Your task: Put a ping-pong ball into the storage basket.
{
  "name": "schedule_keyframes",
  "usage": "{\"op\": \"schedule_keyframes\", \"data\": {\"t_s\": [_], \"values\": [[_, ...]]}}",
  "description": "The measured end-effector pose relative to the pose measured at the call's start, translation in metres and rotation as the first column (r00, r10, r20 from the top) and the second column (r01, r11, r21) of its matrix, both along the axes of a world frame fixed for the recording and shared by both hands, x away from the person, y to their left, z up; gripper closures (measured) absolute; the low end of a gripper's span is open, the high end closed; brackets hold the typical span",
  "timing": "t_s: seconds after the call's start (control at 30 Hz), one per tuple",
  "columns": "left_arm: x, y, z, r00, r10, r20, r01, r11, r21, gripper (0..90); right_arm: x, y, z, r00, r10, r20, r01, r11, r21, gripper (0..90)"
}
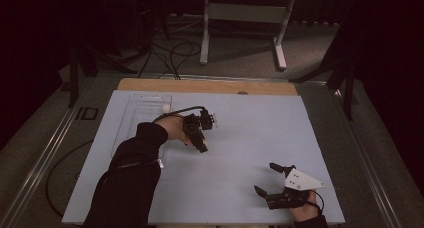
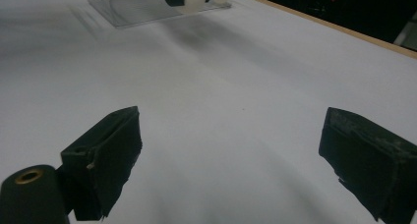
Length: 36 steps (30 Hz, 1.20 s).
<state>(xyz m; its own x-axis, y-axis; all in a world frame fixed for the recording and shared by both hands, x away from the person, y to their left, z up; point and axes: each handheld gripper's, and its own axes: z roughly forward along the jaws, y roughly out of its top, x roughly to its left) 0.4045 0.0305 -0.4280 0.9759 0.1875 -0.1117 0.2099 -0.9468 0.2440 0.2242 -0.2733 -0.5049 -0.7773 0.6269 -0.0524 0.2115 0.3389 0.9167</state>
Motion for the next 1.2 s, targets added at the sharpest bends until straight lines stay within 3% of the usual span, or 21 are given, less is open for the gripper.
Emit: {"op": "schedule_keyframes", "data": {"t_s": [0.27,0.53,1.2], "values": [[-0.007,0.002,0.003,0.9984,-0.057,0.003,0.057,0.9982,0.020,52.0,0.000,0.000,0.000,1.0000,-0.003,0.002,0.003,1.000,-0.003,8.7],[-0.011,0.008,0.010,0.9955,-0.094,0.007,0.094,0.9955,0.012,52.0,-0.001,0.000,0.001,1.0000,-0.005,-0.002,0.005,1.000,0.000,8.7],[-0.020,0.023,0.031,0.9889,-0.147,0.020,0.147,0.9891,0.004,51.9,-0.001,0.000,0.001,1.0000,-0.005,0.007,0.005,1.000,0.000,8.8]]}}
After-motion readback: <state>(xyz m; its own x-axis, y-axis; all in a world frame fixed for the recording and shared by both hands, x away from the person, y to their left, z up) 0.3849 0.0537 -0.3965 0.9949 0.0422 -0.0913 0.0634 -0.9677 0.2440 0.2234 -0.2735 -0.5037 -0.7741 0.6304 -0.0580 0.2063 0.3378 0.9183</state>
